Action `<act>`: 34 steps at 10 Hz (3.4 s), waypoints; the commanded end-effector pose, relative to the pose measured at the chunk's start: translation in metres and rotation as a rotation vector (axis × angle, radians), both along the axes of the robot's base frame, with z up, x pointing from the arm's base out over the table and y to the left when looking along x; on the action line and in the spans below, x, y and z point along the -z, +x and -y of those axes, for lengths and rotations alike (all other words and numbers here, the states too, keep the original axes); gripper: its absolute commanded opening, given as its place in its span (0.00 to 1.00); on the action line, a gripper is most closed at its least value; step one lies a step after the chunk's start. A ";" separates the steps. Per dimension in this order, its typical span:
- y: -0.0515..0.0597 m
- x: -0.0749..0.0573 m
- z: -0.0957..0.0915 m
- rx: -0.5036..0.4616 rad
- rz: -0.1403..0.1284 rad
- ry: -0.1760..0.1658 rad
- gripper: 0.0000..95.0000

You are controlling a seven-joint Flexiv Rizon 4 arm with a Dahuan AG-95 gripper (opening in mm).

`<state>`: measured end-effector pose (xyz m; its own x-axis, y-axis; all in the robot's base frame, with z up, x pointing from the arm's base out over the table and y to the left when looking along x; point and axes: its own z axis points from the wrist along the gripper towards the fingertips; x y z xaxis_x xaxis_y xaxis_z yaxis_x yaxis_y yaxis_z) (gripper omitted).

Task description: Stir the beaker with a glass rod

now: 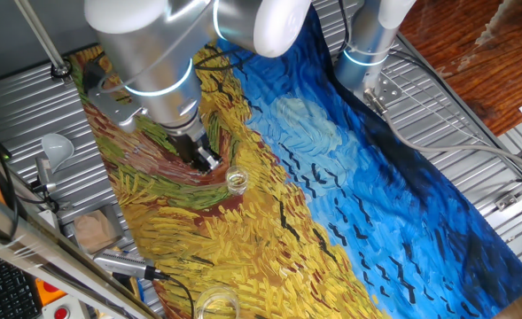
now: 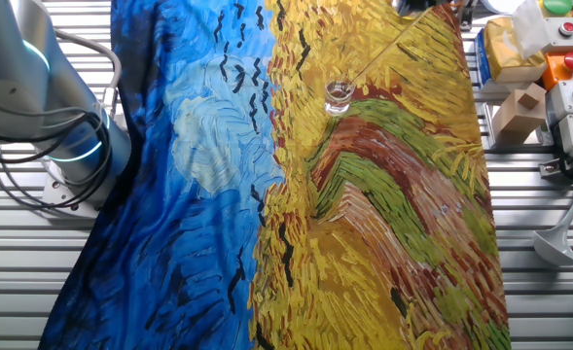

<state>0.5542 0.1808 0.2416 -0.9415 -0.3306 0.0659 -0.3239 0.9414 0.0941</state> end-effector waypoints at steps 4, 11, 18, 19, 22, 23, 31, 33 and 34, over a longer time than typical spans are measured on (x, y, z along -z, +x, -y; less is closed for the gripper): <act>0.000 0.003 -0.013 0.021 -0.003 -0.012 0.00; -0.002 0.004 -0.013 0.011 -0.034 -0.018 0.00; -0.002 0.004 -0.013 -0.062 -0.060 -0.011 0.00; -0.002 0.004 -0.013 -0.065 -0.062 -0.011 0.00; -0.002 0.004 -0.013 -0.056 -0.072 -0.011 0.00; -0.001 0.005 -0.014 -0.054 -0.075 -0.012 0.00; -0.002 0.001 -0.022 -0.029 -0.142 -0.023 0.00; -0.006 -0.001 -0.024 -0.026 -0.145 -0.029 0.00; -0.007 -0.001 -0.024 -0.027 -0.145 -0.030 0.00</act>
<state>0.5512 0.2060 0.2433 -0.9095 -0.3549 0.2165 -0.3372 0.9344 0.1150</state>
